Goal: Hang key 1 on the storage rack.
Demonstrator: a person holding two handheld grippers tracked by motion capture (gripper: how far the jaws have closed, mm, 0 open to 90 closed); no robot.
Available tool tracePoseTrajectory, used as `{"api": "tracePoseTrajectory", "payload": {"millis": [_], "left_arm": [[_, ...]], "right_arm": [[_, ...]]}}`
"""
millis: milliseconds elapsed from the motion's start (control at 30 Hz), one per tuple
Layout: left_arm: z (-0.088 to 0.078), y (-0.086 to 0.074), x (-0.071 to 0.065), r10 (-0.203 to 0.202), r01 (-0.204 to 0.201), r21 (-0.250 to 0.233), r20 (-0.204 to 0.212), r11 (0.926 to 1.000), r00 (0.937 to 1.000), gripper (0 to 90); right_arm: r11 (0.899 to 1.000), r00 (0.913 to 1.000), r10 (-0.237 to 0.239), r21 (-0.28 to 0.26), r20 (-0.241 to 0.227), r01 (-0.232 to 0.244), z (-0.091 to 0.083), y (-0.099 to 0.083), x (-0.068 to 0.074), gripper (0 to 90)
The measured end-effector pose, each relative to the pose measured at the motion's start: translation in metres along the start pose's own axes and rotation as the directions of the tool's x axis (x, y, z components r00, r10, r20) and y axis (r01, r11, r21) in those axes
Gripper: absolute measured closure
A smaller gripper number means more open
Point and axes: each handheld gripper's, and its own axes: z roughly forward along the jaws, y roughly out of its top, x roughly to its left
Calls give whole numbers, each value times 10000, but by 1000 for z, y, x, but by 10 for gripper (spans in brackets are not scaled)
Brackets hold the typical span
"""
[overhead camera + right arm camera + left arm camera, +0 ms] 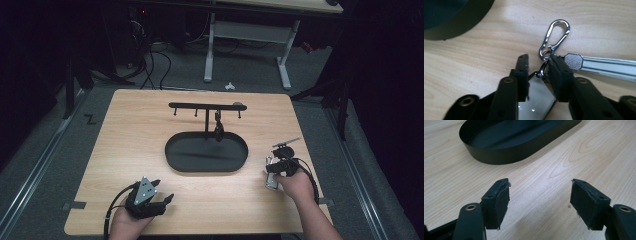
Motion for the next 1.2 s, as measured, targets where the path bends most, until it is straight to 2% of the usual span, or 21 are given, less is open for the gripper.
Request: {"api": "tracePoseTrajectory", "payload": {"millis": [233,267,367,400,433,500,633,733,900,1000,1067,1100,1200], "left_arm": [[3,1,-4,197,-198,117,66,9997,9998,319],[3,1,-4,217,-218,129,81,9997,9997,320],[4,2,-5,256,-257,127,101,9996,9996,320],[4,2,-5,256,-257,127,101,9996,9996,320],[4,2,-5,257,-259,145,103,9996,9996,319],[4,2,-5,275,-277,168,90,9995,9996,320],[3,2,-5,239,-240,123,77,9996,9997,321],[3,1,-4,240,-241,170,93,9996,9997,321],[3,1,-3,235,-237,161,101,9996,9997,321],[3,1,-3,204,-206,134,109,9997,9997,321],[3,1,-3,237,-239,184,123,9995,9996,321],[4,1,-4,238,-240,144,120,9996,9996,321],[4,1,-4,271,-273,168,138,9995,9995,321]], "right_arm": [[9994,9993,-332,-21,-146,331,-11,-29,4,761],[9990,9988,-429,-88,-228,427,-14,-39,7,758],[9979,9979,-601,-237,-237,596,-19,-49,11,725],[9979,9979,-601,-237,-237,596,-19,-49,11,725],[9957,9968,-789,-503,-144,781,-23,-49,15,703],[9948,9962,-868,-544,-69,863,-25,-48,16,692],[9915,9940,-1096,-706,-59,1089,-24,-36,19,656],[9921,9941,-1085,-644,-49,1079,-17,-27,16,630],[9956,9956,-930,-97,-76,929,0,-22,11,572],[9946,9946,-1032,-156,-67,1031,0,-24,11,591],[9928,9930,-1177,-195,21,1178,0,-25,11,657],[9896,9897,-1432,-147,70,1433,-2,-28,11,700],[9880,9881,-1539,-150,50,1540,-2,-30,10,720]]}}
